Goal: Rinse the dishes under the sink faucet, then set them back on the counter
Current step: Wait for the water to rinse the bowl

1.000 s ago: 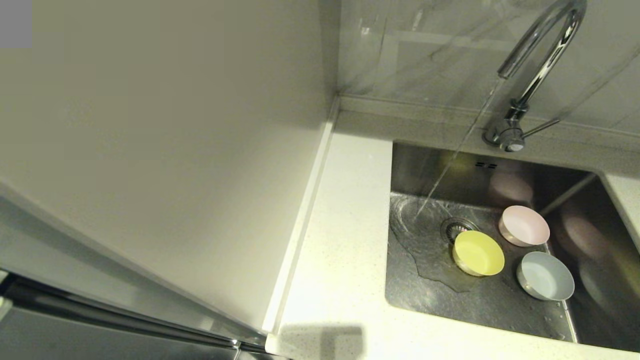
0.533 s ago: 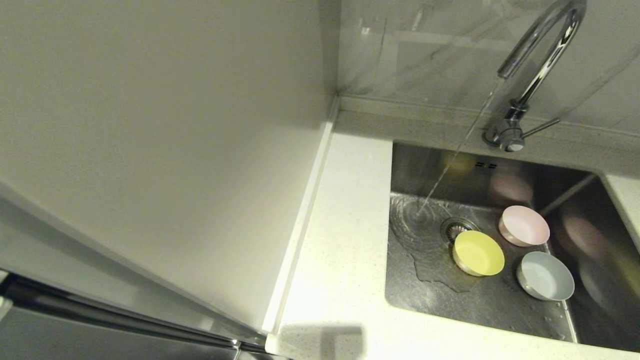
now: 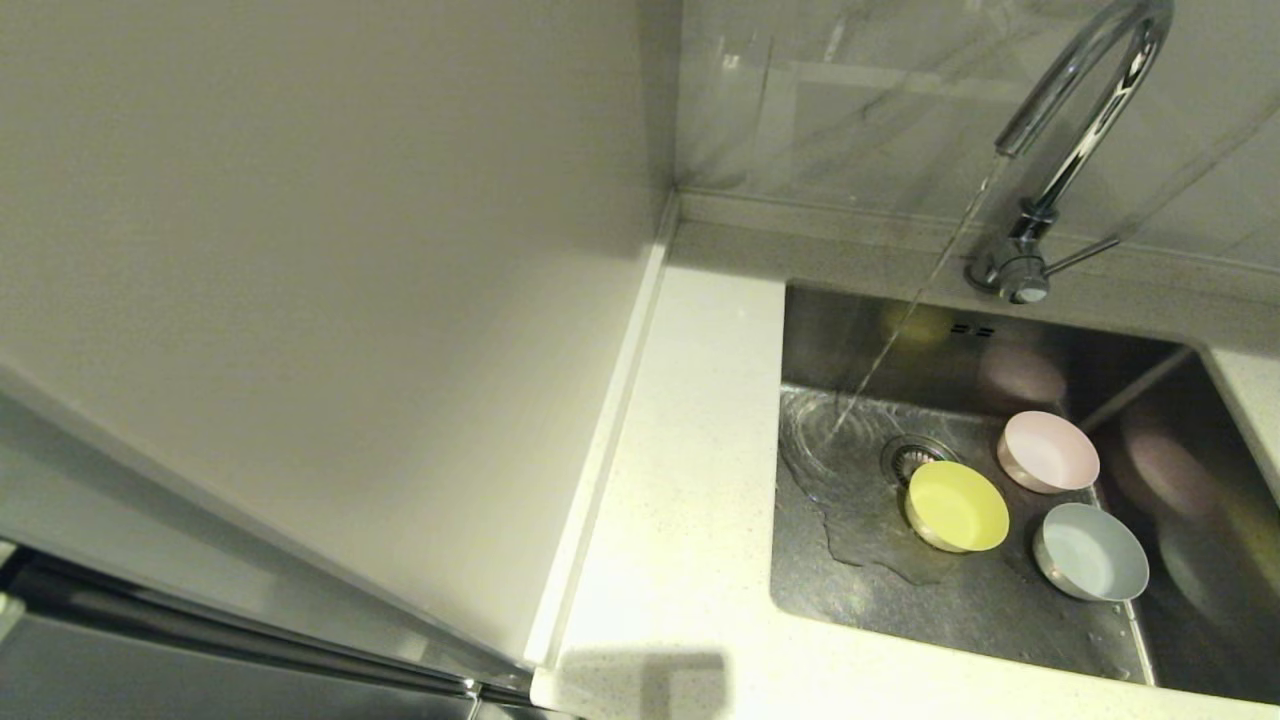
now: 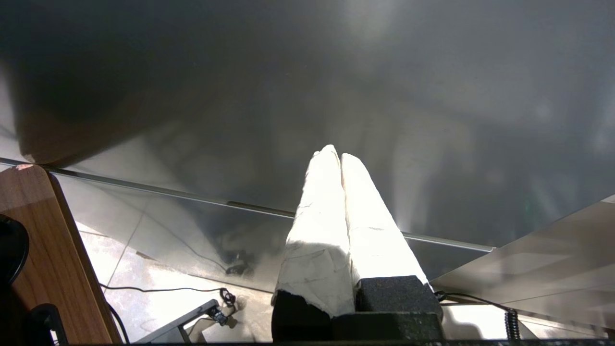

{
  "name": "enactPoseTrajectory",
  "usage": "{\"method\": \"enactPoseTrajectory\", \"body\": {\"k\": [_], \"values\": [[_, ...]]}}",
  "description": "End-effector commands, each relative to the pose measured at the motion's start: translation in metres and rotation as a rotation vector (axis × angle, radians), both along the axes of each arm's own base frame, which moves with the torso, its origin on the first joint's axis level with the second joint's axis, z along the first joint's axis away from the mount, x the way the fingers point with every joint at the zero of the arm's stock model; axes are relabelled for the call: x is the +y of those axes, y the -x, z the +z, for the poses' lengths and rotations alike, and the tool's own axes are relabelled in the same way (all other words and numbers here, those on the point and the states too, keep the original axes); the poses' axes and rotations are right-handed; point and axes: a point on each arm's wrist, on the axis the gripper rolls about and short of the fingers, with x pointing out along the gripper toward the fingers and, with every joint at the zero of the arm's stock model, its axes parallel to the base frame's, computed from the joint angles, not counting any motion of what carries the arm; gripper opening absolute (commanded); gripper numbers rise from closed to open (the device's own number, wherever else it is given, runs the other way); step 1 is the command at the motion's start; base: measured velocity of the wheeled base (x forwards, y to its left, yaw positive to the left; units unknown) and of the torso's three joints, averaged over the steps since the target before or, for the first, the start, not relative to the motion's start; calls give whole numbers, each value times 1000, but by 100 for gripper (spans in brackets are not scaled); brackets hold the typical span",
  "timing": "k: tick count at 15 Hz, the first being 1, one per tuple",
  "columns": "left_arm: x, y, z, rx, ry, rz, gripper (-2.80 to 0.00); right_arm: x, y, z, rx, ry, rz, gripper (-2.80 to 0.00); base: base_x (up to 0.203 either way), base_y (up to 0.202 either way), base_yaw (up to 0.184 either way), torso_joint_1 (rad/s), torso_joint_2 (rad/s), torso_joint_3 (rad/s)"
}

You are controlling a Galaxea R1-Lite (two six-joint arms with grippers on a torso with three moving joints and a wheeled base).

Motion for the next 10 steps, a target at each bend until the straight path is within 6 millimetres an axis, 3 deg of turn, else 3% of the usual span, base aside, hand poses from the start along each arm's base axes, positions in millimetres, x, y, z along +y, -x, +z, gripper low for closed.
{"method": "enactPoseTrajectory", "body": {"k": [1,10], "values": [[0,0,-1,3,1,0,-280,0,0,0,1,1,0,-280,0,0,0,0,0,0],[0,0,-1,3,1,0,-280,0,0,0,1,1,-1,-280,0,0,0,0,0,0]]}}
